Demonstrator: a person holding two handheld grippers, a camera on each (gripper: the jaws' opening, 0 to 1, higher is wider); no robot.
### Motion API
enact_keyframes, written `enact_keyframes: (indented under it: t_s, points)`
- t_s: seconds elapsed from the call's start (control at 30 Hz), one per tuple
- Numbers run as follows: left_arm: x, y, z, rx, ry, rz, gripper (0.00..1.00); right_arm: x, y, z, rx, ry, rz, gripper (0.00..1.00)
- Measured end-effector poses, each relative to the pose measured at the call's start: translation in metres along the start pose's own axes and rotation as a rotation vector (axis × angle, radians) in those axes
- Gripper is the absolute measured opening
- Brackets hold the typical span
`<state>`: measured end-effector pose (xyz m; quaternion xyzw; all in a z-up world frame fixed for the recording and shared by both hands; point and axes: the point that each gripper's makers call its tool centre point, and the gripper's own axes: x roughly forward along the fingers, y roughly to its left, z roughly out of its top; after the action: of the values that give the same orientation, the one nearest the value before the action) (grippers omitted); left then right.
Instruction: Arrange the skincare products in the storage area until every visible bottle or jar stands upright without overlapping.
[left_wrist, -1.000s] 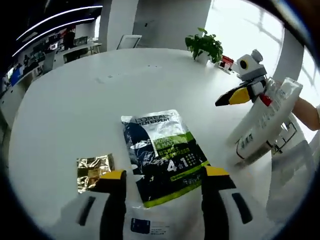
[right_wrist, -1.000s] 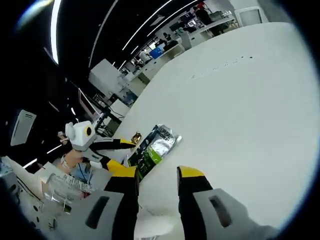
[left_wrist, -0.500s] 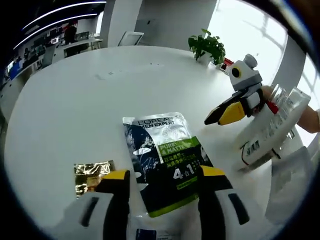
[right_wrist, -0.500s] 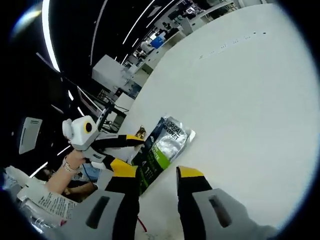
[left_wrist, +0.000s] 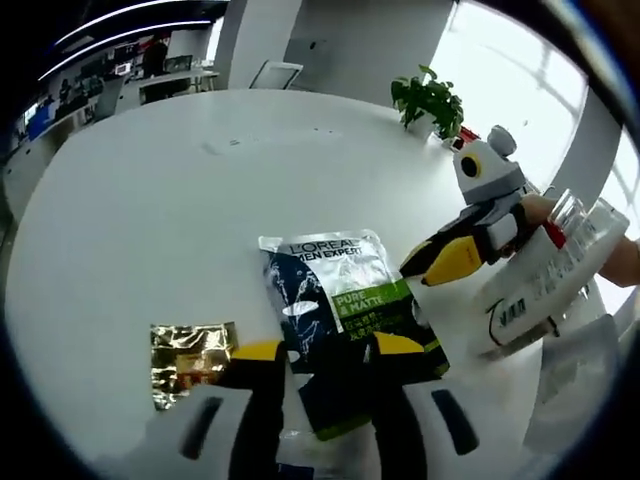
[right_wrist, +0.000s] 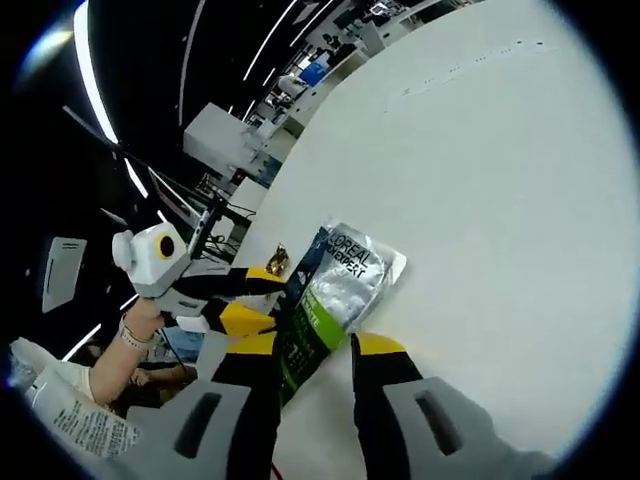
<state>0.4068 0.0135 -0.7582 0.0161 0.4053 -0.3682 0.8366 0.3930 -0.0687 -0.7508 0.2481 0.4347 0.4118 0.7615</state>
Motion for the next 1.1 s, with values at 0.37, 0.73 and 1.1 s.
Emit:
enact_keyframes:
  t_s: [0.37, 0.73, 1.1]
  points:
    - [0.001, -0.005, 0.001, -0.103, -0.015, -0.034, 0.20, 0.010, 0.005, 0.000, 0.062, -0.014, 0.041, 0.20]
    - [-0.002, -0.007, 0.000, -0.129, -0.029, -0.046, 0.22, 0.012, 0.013, 0.011, 0.110, -0.046, 0.115, 0.03]
    - [-0.016, -0.002, 0.016, -0.159, -0.093, -0.084, 0.26, -0.013, 0.024, 0.034, 0.062, -0.119, 0.119, 0.01]
